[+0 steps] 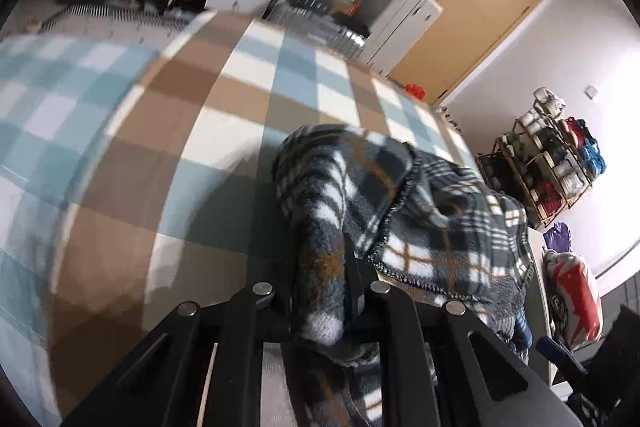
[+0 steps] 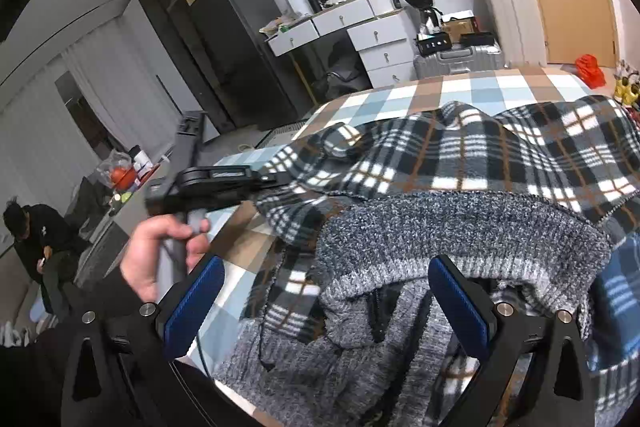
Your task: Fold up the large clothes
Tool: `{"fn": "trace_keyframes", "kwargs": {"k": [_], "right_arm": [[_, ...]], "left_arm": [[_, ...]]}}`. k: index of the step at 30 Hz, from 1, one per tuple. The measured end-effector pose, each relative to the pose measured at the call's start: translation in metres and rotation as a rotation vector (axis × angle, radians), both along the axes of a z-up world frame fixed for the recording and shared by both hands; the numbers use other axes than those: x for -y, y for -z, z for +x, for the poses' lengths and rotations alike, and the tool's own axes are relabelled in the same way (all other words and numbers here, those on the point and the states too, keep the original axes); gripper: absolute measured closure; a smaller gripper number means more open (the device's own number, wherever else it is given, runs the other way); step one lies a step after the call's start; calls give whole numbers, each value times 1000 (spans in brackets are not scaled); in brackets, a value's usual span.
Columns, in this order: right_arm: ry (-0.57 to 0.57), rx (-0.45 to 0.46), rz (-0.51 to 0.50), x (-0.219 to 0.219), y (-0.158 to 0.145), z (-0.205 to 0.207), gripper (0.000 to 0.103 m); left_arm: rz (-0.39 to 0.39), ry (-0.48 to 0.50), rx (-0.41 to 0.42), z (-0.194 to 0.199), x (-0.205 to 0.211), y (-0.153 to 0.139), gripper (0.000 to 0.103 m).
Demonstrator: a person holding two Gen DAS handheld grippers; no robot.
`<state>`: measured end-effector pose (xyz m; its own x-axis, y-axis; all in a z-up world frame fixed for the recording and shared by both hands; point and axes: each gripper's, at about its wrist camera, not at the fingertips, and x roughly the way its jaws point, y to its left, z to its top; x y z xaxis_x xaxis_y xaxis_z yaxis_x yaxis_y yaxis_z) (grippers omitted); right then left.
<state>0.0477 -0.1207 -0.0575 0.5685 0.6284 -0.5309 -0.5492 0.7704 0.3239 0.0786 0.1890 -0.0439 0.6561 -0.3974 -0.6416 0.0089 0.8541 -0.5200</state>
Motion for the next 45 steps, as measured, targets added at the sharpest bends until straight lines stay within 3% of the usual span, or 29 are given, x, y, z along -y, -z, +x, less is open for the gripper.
{"fn": "trace_keyframes", "kwargs": {"k": [5, 9, 13, 16, 23, 24, 25, 27, 29, 32, 37, 40, 41, 45], "right_arm": [[8, -17, 4, 1, 1, 6, 0], [24, -20, -19, 2, 3, 11, 0], [41, -30, -42, 4, 6, 16, 0], [53, -47, -40, 7, 8, 20, 0], [98, -60, 19, 24, 5, 19, 0], [107, -63, 27, 25, 4, 20, 0], [120, -68, 40, 29, 4, 21, 0], [147, -88, 74, 38, 3, 25, 0], [171, -101, 93, 45, 2, 27, 0], [213, -108, 96, 56, 2, 31, 0], [333, -94, 93, 79, -2, 40, 0], [418, -146, 62, 89, -8, 68, 0], [430, -150, 53, 90, -12, 77, 0], [495, -103, -91, 76, -39, 127, 0]], "left_arm": [[17, 1, -7, -9, -2, -3, 93], [61, 10, -94, -3, 0, 21, 93], [43, 12, -121, 4, -4, 31, 89], [59, -25, -113, 0, -10, 27, 75], [108, -183, 14, -31, -23, -14, 73], [112, -203, 43, -35, -20, -21, 62], [96, -216, 87, -40, -16, -29, 42], [37, -200, 159, -43, -5, -40, 22], [5, -138, 218, -40, 11, -50, 22], [89, -45, 270, -27, 48, -49, 21], [198, 148, 118, 14, 111, -18, 21], [406, 133, 31, 29, 134, 0, 21], [425, 138, 23, 33, 133, 6, 21], [371, 144, -16, 40, 118, 19, 16]]}}
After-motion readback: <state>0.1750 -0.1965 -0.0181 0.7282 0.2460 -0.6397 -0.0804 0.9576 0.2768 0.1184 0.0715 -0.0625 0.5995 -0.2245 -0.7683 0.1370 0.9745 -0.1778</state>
